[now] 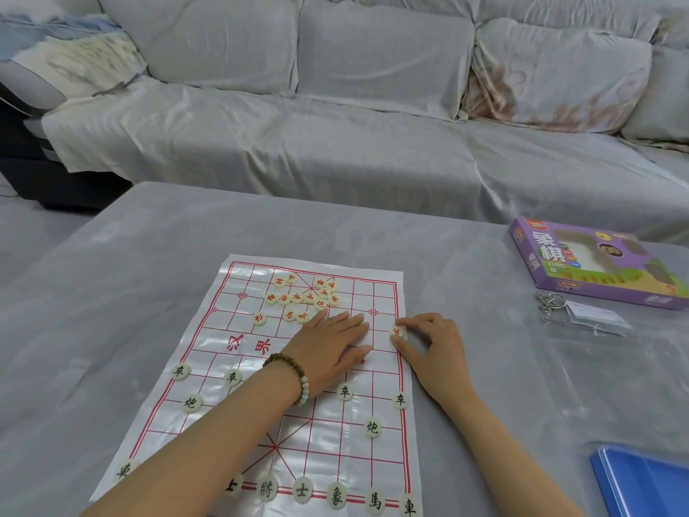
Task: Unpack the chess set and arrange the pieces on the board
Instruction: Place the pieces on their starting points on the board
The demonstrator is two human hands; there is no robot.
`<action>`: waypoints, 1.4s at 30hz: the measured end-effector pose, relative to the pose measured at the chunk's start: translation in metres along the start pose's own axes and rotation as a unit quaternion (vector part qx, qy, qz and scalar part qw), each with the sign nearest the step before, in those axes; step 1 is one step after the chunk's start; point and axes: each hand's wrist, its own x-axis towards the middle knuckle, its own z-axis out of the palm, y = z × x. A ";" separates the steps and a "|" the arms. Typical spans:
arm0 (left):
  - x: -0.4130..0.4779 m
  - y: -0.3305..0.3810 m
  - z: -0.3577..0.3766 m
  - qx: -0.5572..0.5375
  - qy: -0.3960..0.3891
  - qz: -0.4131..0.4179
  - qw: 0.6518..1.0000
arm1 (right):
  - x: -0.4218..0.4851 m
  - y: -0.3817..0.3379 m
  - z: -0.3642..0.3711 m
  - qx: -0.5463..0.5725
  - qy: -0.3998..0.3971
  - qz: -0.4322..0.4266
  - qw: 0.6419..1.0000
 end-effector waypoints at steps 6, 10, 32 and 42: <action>-0.024 -0.022 -0.010 0.007 -0.008 -0.017 1.000 | 0.000 -0.010 -0.001 0.012 0.021 -0.014 1.000; -0.047 -0.044 -0.011 0.011 -0.022 -0.043 0.999 | 0.004 -0.033 0.008 -0.009 -0.021 -0.040 0.999; -0.051 -0.062 -0.015 0.022 -0.071 -0.061 0.995 | 0.078 -0.112 0.064 -0.133 -0.148 -0.088 0.976; -0.039 -0.060 -0.014 0.033 -0.070 -0.063 0.995 | 0.062 -0.080 0.018 0.000 -0.065 -0.039 0.997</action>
